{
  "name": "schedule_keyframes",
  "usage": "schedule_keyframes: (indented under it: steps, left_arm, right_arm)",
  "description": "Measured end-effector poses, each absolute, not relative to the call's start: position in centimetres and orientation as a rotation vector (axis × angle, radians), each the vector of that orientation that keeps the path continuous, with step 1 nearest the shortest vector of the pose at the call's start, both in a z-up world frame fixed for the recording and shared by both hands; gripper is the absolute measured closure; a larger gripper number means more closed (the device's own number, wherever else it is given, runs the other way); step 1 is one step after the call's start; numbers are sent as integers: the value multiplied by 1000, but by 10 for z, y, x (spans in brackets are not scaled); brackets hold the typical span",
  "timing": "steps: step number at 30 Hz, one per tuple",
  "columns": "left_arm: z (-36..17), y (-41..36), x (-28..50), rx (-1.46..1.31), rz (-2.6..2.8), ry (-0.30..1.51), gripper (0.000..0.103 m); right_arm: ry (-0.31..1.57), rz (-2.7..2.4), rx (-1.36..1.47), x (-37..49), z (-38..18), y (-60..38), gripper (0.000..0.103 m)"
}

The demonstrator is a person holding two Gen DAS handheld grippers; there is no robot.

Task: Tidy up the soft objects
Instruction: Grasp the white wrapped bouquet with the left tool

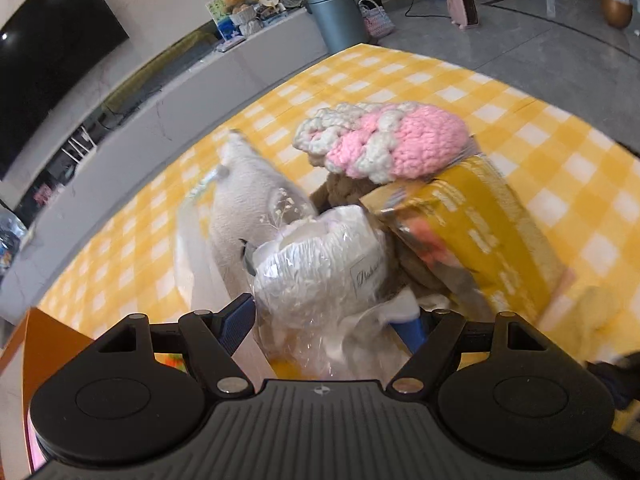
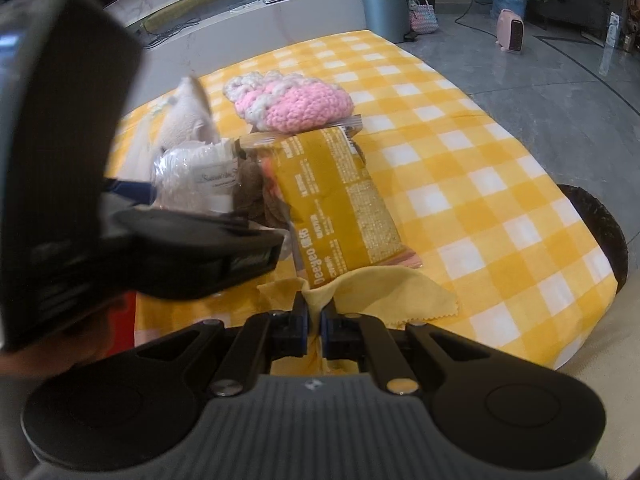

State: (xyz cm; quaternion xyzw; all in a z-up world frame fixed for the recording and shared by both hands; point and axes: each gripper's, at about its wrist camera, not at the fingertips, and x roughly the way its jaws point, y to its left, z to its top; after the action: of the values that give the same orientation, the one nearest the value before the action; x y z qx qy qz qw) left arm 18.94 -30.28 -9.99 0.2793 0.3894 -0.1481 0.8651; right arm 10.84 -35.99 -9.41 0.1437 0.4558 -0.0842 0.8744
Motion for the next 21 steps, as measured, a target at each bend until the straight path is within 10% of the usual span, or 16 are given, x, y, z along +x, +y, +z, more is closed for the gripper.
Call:
schedule_keyframes:
  steps: [7,21]
  left_arm:
    - [-98,-288,190,473,-283,812,42]
    - [-36,-253,176,329,-408,833,44]
  right_arm:
    - [955,-155,324,109,-96,-361,100]
    - [957,-153,341,109,-98,-364,99]
